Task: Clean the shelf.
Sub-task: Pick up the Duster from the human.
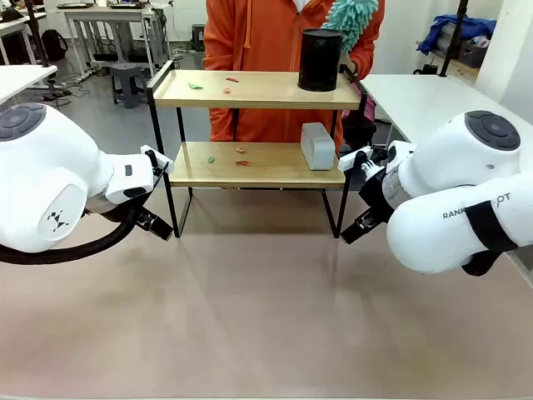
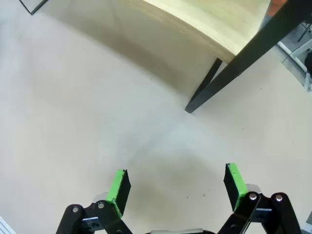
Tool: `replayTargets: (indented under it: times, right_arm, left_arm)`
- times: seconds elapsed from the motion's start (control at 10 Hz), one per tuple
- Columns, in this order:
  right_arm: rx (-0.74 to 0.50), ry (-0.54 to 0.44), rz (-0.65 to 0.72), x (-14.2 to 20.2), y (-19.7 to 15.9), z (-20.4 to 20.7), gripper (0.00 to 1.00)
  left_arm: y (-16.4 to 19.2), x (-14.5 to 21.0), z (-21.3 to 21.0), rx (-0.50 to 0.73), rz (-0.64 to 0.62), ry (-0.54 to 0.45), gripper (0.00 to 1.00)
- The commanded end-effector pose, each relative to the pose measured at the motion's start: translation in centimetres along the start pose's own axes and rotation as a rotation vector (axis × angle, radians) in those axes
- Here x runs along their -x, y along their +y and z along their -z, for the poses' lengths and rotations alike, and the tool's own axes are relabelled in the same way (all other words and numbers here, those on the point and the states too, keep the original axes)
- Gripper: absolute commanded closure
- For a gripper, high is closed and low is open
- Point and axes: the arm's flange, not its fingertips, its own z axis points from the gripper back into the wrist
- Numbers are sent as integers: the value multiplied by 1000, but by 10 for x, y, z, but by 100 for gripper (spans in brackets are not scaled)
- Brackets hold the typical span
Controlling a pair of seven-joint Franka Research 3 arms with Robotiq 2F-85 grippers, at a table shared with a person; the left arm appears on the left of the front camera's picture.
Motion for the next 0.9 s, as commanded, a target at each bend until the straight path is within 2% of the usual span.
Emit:
replayTargets:
  times: [0.0,0.8]
  right_arm:
    - [0,0,0,0,0,0,0]
    - [0,0,0,0,0,0,0]
  left_arm:
    - [0,0,0,0,0,0,0]
    - [0,0,0,0,0,0,0]
